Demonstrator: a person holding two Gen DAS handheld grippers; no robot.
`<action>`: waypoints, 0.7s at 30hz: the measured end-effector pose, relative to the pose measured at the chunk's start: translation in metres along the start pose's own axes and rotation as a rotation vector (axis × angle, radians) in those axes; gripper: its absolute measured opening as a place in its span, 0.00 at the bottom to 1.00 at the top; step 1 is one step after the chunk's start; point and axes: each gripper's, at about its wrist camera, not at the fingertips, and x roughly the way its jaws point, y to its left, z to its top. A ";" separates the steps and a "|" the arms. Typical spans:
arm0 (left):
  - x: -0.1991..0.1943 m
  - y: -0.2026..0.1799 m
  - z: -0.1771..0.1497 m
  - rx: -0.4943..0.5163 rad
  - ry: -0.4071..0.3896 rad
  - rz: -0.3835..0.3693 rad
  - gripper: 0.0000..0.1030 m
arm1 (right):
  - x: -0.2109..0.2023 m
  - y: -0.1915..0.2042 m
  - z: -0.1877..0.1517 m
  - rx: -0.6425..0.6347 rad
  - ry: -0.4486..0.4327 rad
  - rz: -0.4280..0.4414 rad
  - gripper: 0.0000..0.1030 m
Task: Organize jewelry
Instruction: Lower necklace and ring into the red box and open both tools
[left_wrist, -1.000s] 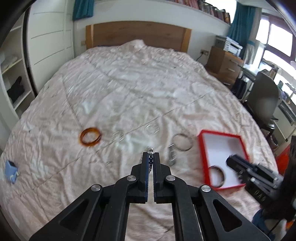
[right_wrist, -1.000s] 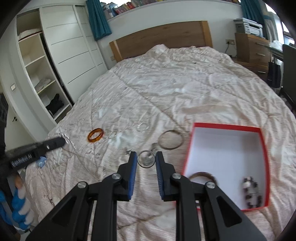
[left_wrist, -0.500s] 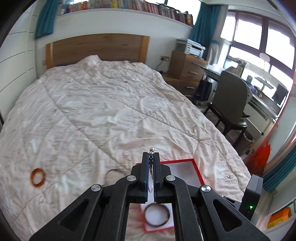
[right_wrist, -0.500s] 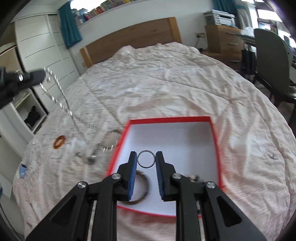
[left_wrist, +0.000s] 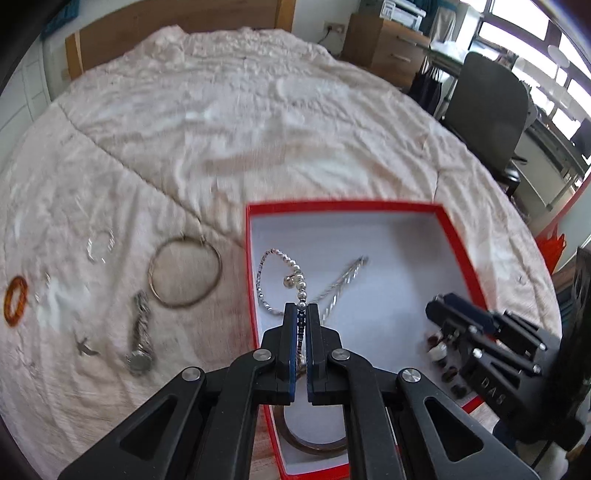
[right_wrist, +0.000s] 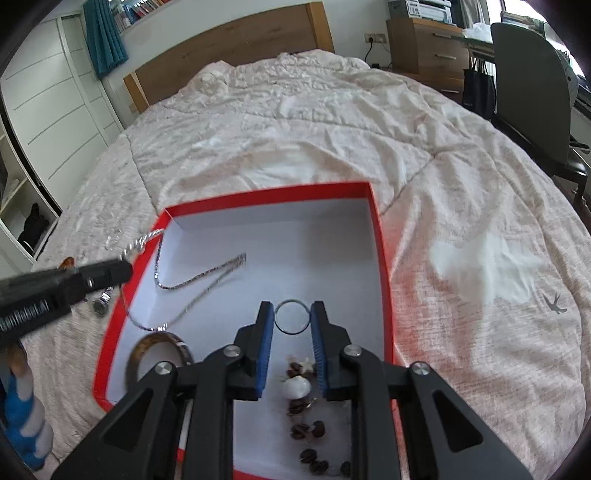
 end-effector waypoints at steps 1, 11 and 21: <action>0.003 0.000 -0.003 0.002 0.006 -0.001 0.04 | 0.003 -0.001 -0.001 0.000 0.009 -0.005 0.19; 0.026 -0.003 -0.022 0.019 0.038 -0.001 0.04 | 0.012 0.005 -0.003 -0.062 0.043 -0.052 0.19; 0.024 -0.002 -0.028 0.002 0.041 -0.020 0.05 | 0.012 0.010 -0.006 -0.073 0.062 -0.082 0.20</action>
